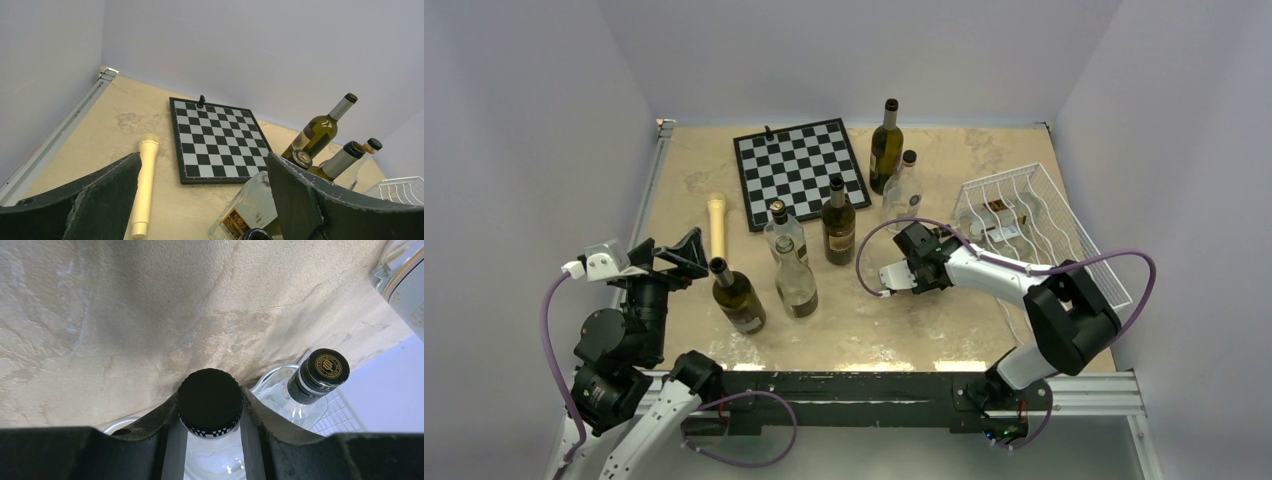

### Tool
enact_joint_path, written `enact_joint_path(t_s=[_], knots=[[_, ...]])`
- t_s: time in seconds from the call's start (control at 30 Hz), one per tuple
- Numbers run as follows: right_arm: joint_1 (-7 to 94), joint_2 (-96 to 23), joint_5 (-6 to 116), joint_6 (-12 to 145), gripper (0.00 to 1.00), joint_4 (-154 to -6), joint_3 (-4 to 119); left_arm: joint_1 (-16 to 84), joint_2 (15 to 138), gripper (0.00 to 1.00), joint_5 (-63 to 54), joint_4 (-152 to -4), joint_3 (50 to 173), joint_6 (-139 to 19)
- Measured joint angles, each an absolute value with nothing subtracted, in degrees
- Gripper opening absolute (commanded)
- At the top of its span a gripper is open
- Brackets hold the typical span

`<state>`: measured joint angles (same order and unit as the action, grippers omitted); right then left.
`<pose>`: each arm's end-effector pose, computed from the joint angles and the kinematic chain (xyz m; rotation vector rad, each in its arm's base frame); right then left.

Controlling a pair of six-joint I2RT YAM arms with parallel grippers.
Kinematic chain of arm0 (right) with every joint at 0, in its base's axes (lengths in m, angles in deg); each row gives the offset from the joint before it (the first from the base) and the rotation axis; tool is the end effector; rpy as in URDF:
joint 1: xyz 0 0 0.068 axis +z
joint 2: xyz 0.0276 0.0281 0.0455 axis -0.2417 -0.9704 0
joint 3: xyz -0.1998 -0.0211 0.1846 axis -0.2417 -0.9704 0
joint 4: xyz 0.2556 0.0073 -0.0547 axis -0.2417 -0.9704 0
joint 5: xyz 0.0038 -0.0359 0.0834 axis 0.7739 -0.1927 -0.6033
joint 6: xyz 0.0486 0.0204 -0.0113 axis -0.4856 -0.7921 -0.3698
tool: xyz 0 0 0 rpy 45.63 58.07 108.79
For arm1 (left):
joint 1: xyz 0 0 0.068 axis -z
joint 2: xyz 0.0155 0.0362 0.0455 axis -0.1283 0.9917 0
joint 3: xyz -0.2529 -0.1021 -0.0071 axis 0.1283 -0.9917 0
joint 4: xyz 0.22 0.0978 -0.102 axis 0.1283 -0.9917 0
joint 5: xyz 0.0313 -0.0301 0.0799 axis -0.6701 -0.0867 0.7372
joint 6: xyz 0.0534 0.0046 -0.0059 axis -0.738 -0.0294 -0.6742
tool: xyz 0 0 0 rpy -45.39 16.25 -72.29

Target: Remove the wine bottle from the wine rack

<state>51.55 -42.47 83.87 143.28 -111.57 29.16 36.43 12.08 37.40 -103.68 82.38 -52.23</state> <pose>0.2183 0.1517 0.1654 -2.2638 1.7727 -0.6504 0.0416 -0.0005 0.3611 -0.3609 1.3983 -0.2738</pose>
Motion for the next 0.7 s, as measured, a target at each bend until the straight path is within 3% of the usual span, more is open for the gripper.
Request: enact_joint_path(t_s=[0.7], knots=[[56.0,-42.5,81.4,140.6,0.34,-116.2,32.0,36.4,12.1,1.00,37.4,-103.7,82.4,-52.2]])
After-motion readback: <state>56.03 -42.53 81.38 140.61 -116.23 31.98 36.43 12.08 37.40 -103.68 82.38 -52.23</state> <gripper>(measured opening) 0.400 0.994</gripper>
